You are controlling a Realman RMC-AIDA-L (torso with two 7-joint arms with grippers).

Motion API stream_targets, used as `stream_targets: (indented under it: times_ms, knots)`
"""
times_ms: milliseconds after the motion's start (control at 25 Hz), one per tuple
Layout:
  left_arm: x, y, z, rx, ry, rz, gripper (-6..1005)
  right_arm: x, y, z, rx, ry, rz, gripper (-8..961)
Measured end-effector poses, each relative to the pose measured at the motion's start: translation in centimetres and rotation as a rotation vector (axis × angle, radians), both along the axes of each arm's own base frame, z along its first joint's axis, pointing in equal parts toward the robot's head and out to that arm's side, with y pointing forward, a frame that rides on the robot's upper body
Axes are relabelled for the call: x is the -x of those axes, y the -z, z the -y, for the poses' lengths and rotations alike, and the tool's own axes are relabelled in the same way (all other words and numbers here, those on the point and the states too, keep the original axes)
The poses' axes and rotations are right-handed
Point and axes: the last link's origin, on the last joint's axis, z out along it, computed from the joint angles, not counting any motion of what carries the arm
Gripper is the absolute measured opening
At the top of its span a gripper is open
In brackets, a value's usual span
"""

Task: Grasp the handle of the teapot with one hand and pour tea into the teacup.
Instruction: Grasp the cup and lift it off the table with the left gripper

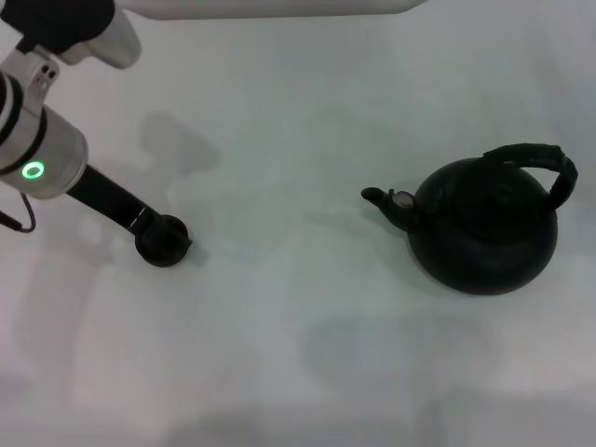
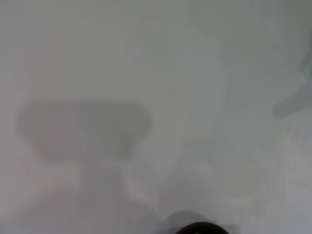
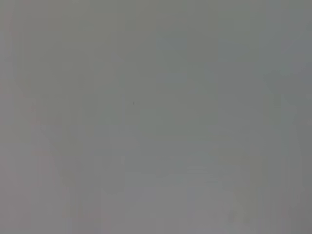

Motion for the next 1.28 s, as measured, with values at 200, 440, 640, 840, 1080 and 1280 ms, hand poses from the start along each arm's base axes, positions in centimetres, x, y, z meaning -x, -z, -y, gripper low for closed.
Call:
stream_targets:
  times_ms: [200, 440, 640, 840, 1080, 1280]
  knots:
    - [0.6, 0.5, 0.0, 0.004, -0.016, -0.004, 868, 0.0, 0.0, 0.1, 0.002, 0.001, 0.0, 835]
    - [1.4, 0.9, 0.2, 0.018, -0.047, -0.013, 867, -0.1, 0.1, 0.1, 0.003, 0.003, -0.001, 835]
    - [1.9, 1.0, 0.0, 0.013, -0.056, -0.03, 867, -0.1, 0.1, 0.1, 0.003, 0.003, -0.001, 836]
    - [2.1, 1.1, -0.2, 0.008, -0.056, -0.031, 866, 0.0, 0.1, 0.1, 0.003, 0.001, -0.001, 836]
    - [2.2, 1.4, -0.5, 0.005, -0.051, -0.032, 866, 0.1, 0.1, -0.1, 0.003, -0.004, -0.001, 836]
    - [2.2, 1.8, -0.8, 0.014, -0.047, -0.036, 865, 0.2, 0.1, -0.2, 0.003, -0.005, -0.003, 836]
